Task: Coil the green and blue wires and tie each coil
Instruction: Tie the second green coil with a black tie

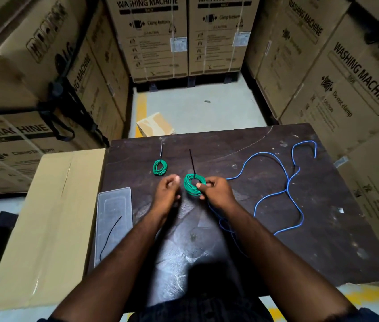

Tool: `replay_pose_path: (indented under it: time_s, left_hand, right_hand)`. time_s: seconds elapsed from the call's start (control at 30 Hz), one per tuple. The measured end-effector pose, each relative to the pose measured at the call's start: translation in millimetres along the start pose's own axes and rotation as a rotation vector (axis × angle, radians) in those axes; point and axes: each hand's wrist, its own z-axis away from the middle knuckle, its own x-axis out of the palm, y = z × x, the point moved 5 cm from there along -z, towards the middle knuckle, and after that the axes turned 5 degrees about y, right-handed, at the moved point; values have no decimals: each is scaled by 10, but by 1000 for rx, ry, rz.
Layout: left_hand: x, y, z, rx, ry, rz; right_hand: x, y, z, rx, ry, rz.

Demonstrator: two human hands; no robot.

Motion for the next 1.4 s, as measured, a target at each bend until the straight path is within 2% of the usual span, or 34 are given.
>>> replay_pose_path:
  time_s: [0.13, 0.3, 0.4, 0.6, 1.03, 1.17, 1.4]
  left_hand:
    - [36, -125, -96, -31, -1, -37]
    - [75, -153, -375, -101, 52, 14]
    - [74, -203, -541, -138, 72, -14]
    - [-31, -396, -885, -177, 180, -106]
    - [62, -416, -1328, -168, 337, -220]
    - [113, -355, -1337, -122, 429, -257]
    - [73, -391, -1329, -96, 467, -258]
  right_hand:
    - [80, 19, -138, 112, 16, -155]
    - [240, 66, -339, 156, -1, -189]
    - [338, 120, -475, 187, 31, -126]
    - [546, 224, -841, 149, 63, 159]
    - [706, 193, -1390, 166, 83, 283]
    - [732, 176, -1442, 142, 103, 305]
    - [728, 80, -1449, 76, 91, 320]
